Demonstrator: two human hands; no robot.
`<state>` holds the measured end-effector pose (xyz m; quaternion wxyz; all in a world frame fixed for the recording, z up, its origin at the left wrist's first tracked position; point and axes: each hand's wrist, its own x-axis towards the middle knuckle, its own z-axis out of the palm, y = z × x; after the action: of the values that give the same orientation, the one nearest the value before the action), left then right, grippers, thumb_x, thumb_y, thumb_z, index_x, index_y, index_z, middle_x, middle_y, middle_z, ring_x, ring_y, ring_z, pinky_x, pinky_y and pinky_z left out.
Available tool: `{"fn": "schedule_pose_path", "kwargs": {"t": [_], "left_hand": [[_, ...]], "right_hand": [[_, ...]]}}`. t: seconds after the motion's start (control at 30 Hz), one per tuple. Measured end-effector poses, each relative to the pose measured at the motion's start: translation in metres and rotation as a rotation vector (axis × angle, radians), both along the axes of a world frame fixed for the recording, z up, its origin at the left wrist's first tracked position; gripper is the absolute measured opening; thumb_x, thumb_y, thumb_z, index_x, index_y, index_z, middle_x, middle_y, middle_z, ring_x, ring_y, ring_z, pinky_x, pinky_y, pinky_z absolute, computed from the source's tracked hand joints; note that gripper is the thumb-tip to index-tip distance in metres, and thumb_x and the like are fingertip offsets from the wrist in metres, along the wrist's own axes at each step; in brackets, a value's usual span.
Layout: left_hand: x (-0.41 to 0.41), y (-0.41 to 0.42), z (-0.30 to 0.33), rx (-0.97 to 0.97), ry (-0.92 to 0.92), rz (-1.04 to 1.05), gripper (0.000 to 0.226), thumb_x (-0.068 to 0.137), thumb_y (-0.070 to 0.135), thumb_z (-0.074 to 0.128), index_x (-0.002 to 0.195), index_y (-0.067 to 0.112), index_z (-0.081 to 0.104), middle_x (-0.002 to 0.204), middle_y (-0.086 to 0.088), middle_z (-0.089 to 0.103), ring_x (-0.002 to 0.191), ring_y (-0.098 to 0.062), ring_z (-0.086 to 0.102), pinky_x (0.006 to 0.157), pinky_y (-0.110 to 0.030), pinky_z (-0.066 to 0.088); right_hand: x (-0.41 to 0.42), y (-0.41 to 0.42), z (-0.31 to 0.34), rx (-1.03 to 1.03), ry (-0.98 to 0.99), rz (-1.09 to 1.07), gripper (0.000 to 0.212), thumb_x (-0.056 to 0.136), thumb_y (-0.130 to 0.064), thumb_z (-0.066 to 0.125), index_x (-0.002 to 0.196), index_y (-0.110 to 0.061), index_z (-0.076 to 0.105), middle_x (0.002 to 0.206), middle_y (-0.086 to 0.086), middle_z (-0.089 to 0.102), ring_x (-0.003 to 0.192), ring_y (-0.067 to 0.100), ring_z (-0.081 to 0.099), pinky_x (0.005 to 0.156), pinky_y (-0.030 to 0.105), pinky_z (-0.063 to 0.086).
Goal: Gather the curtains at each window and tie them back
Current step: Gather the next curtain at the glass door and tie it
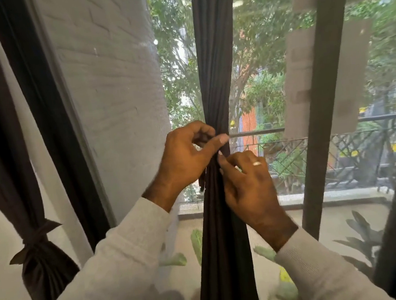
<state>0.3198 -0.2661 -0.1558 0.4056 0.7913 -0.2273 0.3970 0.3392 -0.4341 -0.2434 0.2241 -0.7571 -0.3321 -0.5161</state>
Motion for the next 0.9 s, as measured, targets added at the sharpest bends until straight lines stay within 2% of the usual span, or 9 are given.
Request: {"fn": "schedule_pose_path", "kwargs": {"t": [0.1,0.2,0.3,0.4,0.53,0.63,0.7,0.77,0.9], "left_hand": [[0.003,0.009,0.003,0.023,0.028,0.001,0.031,0.084,0.022,0.091,0.100,0.012,0.066,0.080,0.001,0.072,0.078,-0.016,0.072,0.080,-0.043,0.062],[0.003,0.014,0.003,-0.060,0.120,-0.016,0.040,0.086,0.015,0.090,0.108,0.013,0.057,0.075,0.000,0.070,0.077,-0.012,0.069,0.084,-0.044,0.059],[-0.001,0.016,0.002,-0.100,0.246,-0.111,0.044,0.091,0.007,0.084,0.120,0.025,0.057,0.073,0.010,0.073,0.074,-0.006,0.068,0.086,-0.040,0.059],[-0.004,0.022,0.006,-0.066,0.269,-0.160,0.029,0.090,-0.001,0.082,0.092,0.023,0.067,0.064,0.017,0.063,0.064,-0.001,0.060,0.072,-0.023,0.055],[-0.004,0.025,0.008,0.063,0.271,-0.077,0.036,0.090,0.009,0.086,0.074,0.036,0.069,0.071,0.020,0.069,0.070,-0.002,0.067,0.074,-0.028,0.056],[-0.006,0.020,0.007,0.073,0.336,-0.164,0.030,0.097,0.015,0.079,0.113,0.041,0.076,0.094,0.009,0.075,0.096,-0.015,0.075,0.097,-0.045,0.063],[-0.005,0.018,0.006,0.043,0.390,-0.222,0.043,0.102,0.006,0.071,0.138,0.028,0.066,0.080,0.004,0.057,0.087,-0.010,0.066,0.106,-0.041,0.059],[-0.004,0.018,0.003,0.026,0.390,-0.253,0.048,0.102,-0.001,0.068,0.142,0.024,0.062,0.075,0.000,0.033,0.075,-0.008,0.052,0.101,-0.033,0.058],[-0.009,0.019,0.000,0.047,0.362,-0.210,0.030,0.100,0.001,0.072,0.113,0.028,0.069,0.076,-0.007,0.032,0.072,-0.010,0.046,0.089,-0.030,0.058]], "right_hand": [[0.001,-0.006,0.002,-0.003,0.045,0.173,0.034,0.104,-0.020,0.060,0.134,-0.008,0.070,0.115,0.008,0.065,0.106,0.031,0.060,0.089,0.046,0.047],[0.002,-0.004,0.001,0.371,0.223,0.311,0.019,0.104,-0.018,0.063,0.118,-0.012,0.073,0.110,0.000,0.067,0.104,0.021,0.064,0.084,0.046,0.054],[0.004,0.000,0.001,0.652,0.562,0.426,0.018,0.102,-0.024,0.071,0.119,-0.023,0.070,0.111,-0.006,0.073,0.098,0.016,0.071,0.080,0.049,0.062],[0.004,0.002,-0.003,0.619,0.681,0.528,0.010,0.099,-0.024,0.075,0.108,-0.021,0.077,0.096,0.000,0.077,0.087,0.026,0.074,0.074,0.057,0.061],[-0.008,0.000,0.000,0.603,0.421,0.318,0.010,0.091,-0.019,0.084,0.088,-0.015,0.074,0.079,-0.003,0.068,0.071,0.020,0.063,0.064,0.042,0.055],[-0.023,0.003,0.001,0.415,0.131,0.057,0.013,0.091,-0.012,0.080,0.086,-0.010,0.068,0.084,-0.003,0.054,0.072,0.007,0.044,0.063,0.019,0.038],[-0.028,0.004,-0.005,0.306,0.042,0.009,0.006,0.095,-0.011,0.076,0.098,-0.007,0.072,0.092,0.004,0.059,0.073,0.013,0.051,0.061,0.026,0.045],[-0.028,0.003,-0.012,0.260,-0.019,-0.031,0.014,0.099,-0.013,0.073,0.108,-0.003,0.074,0.096,0.009,0.063,0.072,0.021,0.058,0.057,0.038,0.051],[-0.037,-0.002,-0.018,0.295,0.033,0.015,0.023,0.101,-0.020,0.071,0.117,-0.004,0.074,0.101,0.007,0.064,0.078,0.018,0.060,0.066,0.030,0.054]]}}
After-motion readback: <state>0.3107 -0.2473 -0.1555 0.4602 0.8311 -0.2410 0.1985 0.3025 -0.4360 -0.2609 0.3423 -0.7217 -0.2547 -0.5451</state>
